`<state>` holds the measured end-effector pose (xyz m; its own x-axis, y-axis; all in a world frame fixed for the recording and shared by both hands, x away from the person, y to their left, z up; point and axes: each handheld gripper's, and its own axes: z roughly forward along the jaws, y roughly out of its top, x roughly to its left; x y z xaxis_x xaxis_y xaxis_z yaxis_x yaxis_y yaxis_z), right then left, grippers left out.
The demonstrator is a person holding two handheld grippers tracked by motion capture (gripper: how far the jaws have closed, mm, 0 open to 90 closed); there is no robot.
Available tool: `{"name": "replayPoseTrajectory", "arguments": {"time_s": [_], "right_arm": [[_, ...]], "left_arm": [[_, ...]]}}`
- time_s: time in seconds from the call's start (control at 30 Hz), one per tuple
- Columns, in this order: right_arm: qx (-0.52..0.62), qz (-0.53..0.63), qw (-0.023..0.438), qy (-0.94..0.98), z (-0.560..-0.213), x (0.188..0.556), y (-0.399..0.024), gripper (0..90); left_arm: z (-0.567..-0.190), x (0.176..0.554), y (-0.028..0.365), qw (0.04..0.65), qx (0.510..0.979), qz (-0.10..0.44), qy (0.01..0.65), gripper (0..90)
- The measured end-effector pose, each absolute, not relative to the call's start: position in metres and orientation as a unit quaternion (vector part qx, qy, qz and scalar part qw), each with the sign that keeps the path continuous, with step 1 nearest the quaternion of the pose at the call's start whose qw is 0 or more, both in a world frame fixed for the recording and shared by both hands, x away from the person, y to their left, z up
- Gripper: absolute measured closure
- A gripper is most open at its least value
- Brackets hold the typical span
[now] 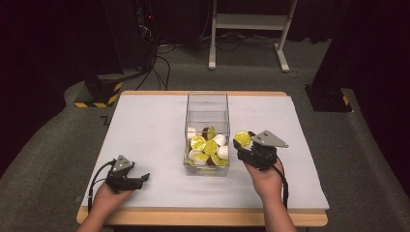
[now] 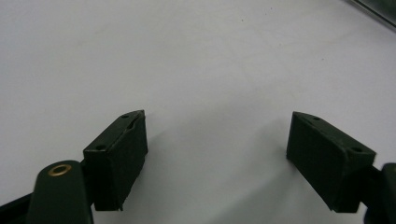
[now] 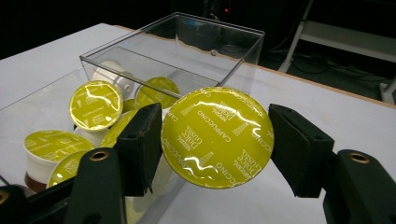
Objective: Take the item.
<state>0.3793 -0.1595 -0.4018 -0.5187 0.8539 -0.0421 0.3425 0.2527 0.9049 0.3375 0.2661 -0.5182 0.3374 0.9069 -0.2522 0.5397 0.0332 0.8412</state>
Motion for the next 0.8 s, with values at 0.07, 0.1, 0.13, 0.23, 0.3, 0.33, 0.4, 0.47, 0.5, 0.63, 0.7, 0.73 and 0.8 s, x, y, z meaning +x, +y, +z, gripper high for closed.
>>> {"name": "replayPoseTrajectory", "arguments": {"time_s": [0.07,0.1,0.13,0.23,0.3,0.33,0.4,0.47,0.5,0.63,0.7,0.73,0.8], "right_arm": [[0.407,0.458,0.28,0.739,-0.402,0.38,-0.163,37.9],[0.409,0.457,0.282,0.738,-0.402,0.38,-0.165,38.0],[0.411,0.456,0.283,0.737,-0.402,0.381,-0.167,38.0],[0.417,0.453,0.285,0.734,-0.403,0.382,-0.172,38.0],[0.424,0.451,0.287,0.731,-0.404,0.383,-0.175,38.0],[0.425,0.451,0.286,0.731,-0.404,0.383,-0.176,38.0],[0.429,0.449,0.288,0.729,-0.406,0.385,-0.18,38.0],[0.435,0.445,0.287,0.728,-0.408,0.387,-0.183,38.0],[0.438,0.443,0.285,0.728,-0.41,0.388,-0.184,38.0],[0.45,0.435,0.281,0.728,-0.417,0.392,-0.187,38.0],[0.454,0.426,0.284,0.729,-0.422,0.395,-0.189,38.0],[0.457,0.423,0.282,0.73,-0.425,0.397,-0.19,38.0],[0.464,0.418,0.278,0.73,-0.429,0.4,-0.192,38.0]], "left_arm": [[-0.518,0.338,0.266,0.473,0.667,0.194,0.542,20.6],[-0.518,0.338,0.266,0.473,0.667,0.194,0.542,20.6],[-0.518,0.338,0.266,0.473,0.667,0.194,0.542,20.6],[-0.518,0.338,0.266,0.473,0.667,0.194,0.542,20.6],[-0.518,0.338,0.266,0.473,0.667,0.194,0.542,20.6],[-0.518,0.338,0.266,0.474,0.666,0.194,0.542,20.6],[-0.518,0.338,0.266,0.473,0.667,0.194,0.542,20.6],[-0.518,0.338,0.266,0.473,0.667,0.194,0.542,20.6],[-0.518,0.338,0.266,0.473,0.667,0.194,0.542,20.6],[-0.518,0.338,0.266,0.473,0.668,0.193,0.542,20.5],[-0.518,0.338,0.267,0.472,0.671,0.192,0.539,20.4],[-0.518,0.338,0.267,0.471,0.671,0.192,0.539,20.4],[-0.518,0.338,0.267,0.472,0.671,0.192,0.539,20.4]]}}
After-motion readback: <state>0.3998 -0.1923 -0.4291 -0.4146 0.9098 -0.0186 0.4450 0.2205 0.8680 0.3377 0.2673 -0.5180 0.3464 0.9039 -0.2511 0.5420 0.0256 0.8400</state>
